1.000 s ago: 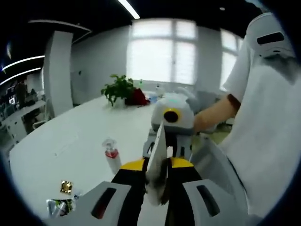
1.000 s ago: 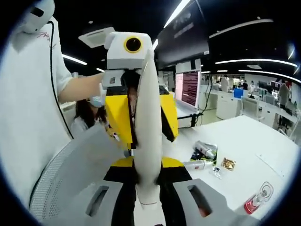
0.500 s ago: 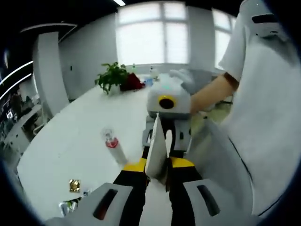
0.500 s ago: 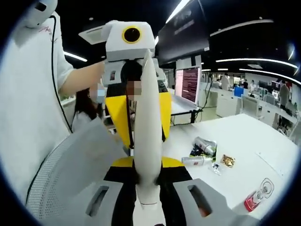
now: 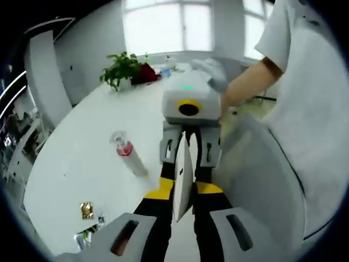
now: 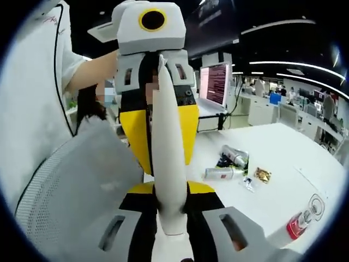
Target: Arrange the skincare products in the storage area until every visible bottle or jar stands upright without overlapping.
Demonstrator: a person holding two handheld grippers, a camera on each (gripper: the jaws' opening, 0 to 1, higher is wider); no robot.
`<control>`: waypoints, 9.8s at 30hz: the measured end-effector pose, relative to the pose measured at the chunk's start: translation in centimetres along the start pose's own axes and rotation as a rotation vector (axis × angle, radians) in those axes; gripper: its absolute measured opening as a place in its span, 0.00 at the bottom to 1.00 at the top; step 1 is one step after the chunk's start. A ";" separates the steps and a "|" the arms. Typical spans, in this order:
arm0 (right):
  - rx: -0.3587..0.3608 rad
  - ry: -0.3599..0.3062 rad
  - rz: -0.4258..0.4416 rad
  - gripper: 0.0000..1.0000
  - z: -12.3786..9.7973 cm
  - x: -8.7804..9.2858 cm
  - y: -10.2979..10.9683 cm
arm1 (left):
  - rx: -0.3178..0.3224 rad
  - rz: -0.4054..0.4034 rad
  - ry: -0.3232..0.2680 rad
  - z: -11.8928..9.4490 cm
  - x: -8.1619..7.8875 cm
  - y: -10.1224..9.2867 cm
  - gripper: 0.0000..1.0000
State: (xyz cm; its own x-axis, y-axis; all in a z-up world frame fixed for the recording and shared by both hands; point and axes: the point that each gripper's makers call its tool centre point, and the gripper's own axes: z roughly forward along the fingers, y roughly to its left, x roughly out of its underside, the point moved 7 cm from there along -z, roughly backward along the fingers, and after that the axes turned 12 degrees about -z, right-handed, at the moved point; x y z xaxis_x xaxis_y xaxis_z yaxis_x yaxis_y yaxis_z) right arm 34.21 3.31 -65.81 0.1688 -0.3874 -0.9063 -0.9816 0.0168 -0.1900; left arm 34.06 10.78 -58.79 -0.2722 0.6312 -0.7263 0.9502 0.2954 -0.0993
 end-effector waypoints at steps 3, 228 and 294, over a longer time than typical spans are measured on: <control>0.008 0.009 0.007 0.20 0.4 0.7 -0.3 | 0.005 0.013 0.027 0.6 0.2 0.6 0.16; 0.365 0.247 0.278 0.93 -6.1 5.2 3.8 | -0.452 -0.672 -0.225 -2.7 16.9 0.5 0.93; 0.364 0.372 0.337 0.90 -6.2 7.4 4.0 | -0.435 -0.737 0.259 3.4 16.8 17.5 0.55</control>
State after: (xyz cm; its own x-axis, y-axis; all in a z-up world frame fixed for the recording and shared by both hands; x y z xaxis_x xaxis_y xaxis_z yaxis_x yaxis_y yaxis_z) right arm 31.01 -5.22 -70.94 -0.2515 -0.6004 -0.7591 -0.8714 0.4818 -0.0924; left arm 46.63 24.13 -75.00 -0.8667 0.2998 -0.3987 0.3928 0.9028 -0.1750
